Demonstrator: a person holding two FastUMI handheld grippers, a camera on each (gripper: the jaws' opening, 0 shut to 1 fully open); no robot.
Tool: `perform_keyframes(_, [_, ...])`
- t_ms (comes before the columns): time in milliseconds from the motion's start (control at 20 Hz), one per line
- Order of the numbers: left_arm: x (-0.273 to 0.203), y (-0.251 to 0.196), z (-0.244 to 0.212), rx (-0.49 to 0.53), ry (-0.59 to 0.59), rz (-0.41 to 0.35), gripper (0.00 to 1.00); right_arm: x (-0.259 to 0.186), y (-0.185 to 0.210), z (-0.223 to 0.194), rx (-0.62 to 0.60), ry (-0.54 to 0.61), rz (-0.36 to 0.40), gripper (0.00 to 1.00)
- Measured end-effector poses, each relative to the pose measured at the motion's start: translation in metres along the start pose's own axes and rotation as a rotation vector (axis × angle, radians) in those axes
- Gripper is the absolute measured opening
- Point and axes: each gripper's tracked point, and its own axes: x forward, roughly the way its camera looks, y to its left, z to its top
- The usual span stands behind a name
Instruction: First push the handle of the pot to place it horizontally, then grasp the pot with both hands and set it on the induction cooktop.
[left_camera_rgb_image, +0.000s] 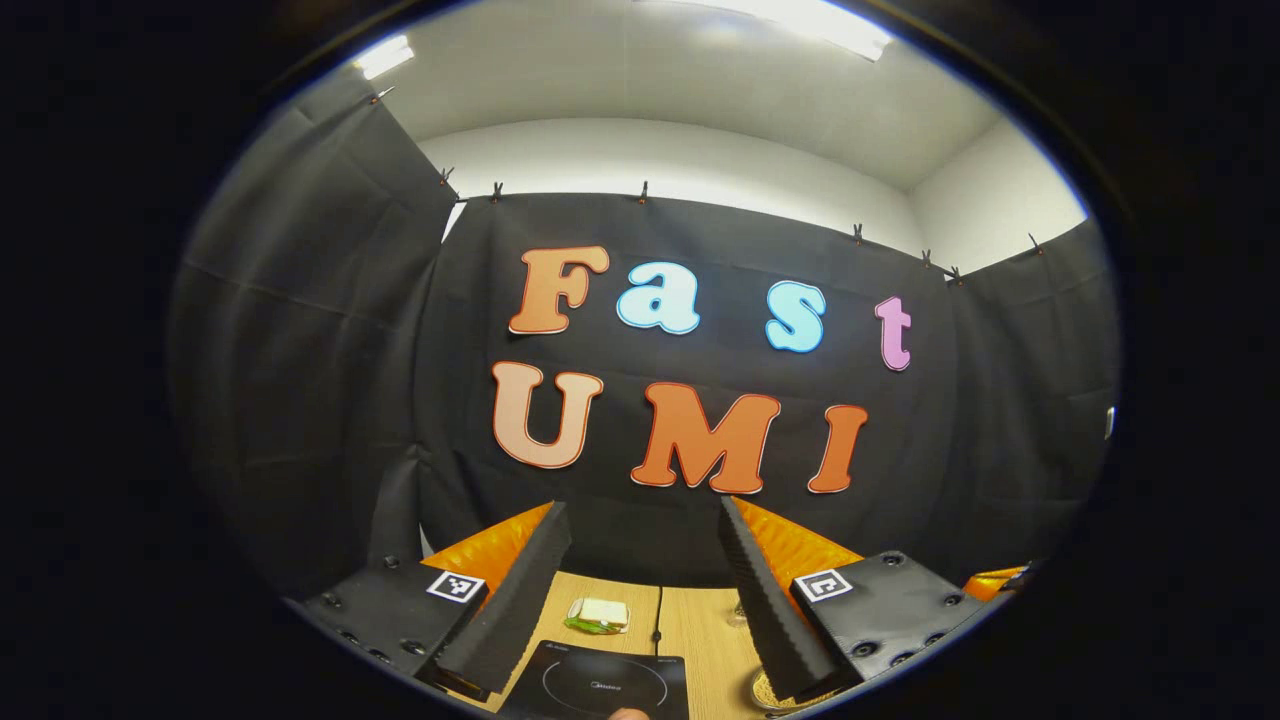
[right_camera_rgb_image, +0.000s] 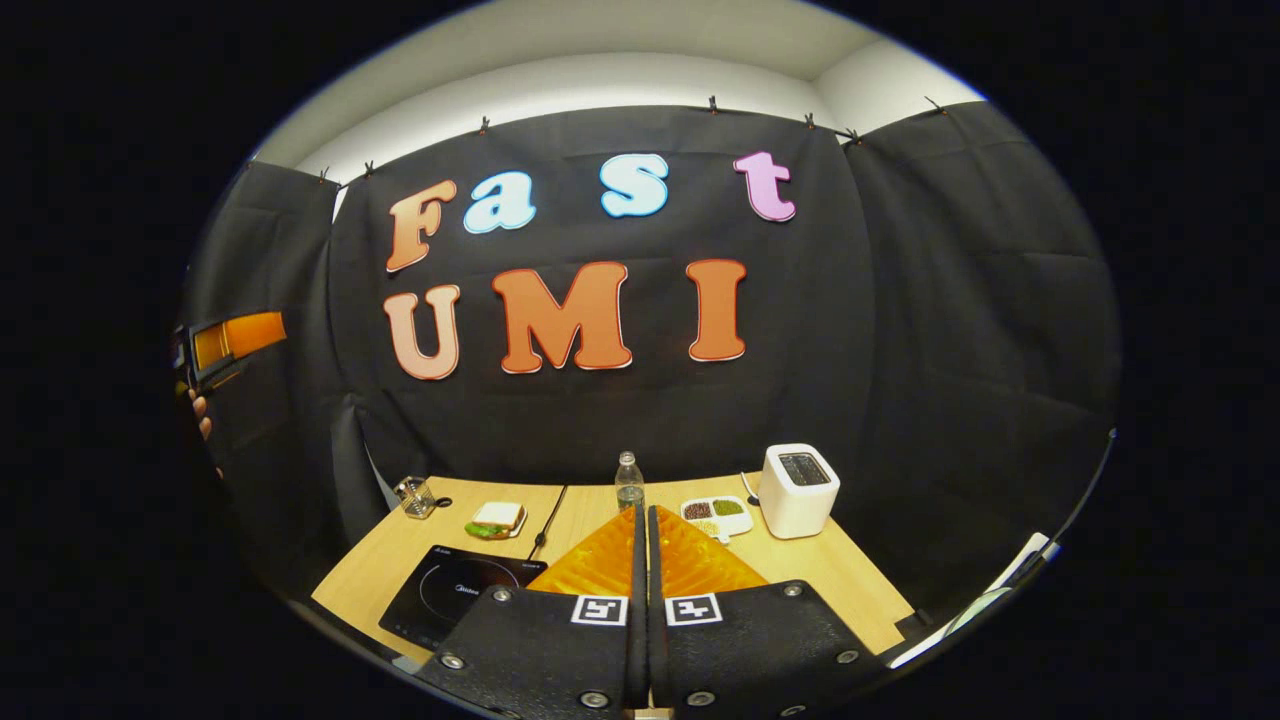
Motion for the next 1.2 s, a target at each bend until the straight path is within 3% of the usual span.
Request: perform_keyframes(1200, [-0.009,-0.011,-0.03,0.062,0.084,0.005,0.97,-0.017,-0.059,-0.202,0.016,0.442,-0.069,0.0])
